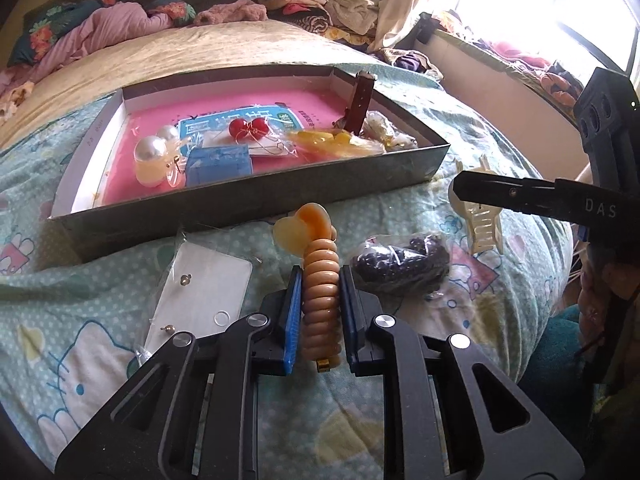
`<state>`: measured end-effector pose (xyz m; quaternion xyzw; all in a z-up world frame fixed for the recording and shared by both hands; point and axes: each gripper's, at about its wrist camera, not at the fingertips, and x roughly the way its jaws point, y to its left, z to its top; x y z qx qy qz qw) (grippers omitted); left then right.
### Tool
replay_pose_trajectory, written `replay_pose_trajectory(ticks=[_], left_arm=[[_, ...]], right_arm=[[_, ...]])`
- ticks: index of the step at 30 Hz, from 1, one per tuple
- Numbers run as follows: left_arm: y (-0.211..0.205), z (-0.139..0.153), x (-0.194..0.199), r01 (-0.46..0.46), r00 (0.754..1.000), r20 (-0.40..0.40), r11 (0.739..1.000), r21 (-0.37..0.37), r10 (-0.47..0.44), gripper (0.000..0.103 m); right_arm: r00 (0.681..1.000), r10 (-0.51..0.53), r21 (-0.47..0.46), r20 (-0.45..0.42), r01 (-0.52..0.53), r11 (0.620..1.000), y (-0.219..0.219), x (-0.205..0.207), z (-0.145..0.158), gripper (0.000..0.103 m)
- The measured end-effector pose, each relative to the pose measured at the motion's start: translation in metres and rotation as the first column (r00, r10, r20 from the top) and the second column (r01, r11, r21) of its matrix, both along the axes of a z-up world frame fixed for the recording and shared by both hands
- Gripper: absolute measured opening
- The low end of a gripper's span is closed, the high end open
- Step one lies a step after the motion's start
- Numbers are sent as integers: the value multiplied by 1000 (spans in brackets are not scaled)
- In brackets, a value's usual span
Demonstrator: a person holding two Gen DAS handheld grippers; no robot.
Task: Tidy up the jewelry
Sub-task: 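Grasp the orange spiral bracelet with the left tool while the right tool grasps the white hair clip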
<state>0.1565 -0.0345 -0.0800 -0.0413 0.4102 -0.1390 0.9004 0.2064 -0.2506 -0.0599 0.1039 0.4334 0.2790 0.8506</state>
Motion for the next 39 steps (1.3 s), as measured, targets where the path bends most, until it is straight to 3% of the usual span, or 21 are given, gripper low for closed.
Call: replay_pose_trajectory(ticks=[9,19,31,39], left_arm=[[20,40,-17,-50,994,97,998,-24,52,11],[50,69,-10,-138,977,162,990,-23,140,11],[76,76,8,-199,963,180,980,-28,201,11],[71,71,29,-187,967,169,982,-32,189,11]], right_arm=[[996,13,37,86,-17,999,2,-14,33,42],[987,30,35,161,-36,999,16,-9,65,42],[975,80,1,208,-82,997,46,12,79,42],[977,61,4,203,-63,998,47,31,77,42]])
